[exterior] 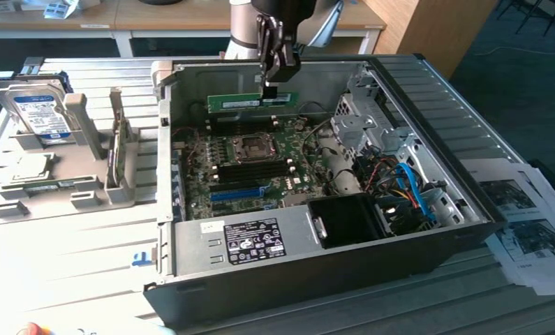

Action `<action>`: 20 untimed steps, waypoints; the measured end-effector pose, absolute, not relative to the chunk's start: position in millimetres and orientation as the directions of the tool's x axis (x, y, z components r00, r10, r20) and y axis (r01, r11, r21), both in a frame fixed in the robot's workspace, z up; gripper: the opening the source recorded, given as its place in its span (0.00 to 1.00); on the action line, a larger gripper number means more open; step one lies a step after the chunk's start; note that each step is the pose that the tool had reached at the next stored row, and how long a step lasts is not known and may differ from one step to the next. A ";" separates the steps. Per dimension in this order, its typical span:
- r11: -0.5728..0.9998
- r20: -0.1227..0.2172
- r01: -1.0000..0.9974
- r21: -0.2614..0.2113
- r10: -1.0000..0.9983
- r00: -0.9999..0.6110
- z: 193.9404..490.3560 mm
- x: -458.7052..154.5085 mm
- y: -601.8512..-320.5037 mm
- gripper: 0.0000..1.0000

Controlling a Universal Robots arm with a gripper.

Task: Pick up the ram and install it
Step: 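Pick up the ram and move it above insertion slot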

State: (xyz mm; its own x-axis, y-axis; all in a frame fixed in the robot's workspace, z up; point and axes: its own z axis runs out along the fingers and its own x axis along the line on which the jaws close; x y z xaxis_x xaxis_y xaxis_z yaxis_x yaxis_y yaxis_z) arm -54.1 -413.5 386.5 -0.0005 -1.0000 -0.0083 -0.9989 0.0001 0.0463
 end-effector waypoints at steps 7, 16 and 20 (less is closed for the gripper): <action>0.000 -0.008 -0.999 0.046 -1.000 0.000 386.4 -54.1 -406.7 0.12; 0.000 -0.009 -0.999 0.046 -1.000 0.000 385.7 -54.1 -406.3 0.12; 0.000 -0.009 -0.999 0.046 -1.000 0.000 384.4 -54.1 -406.3 0.12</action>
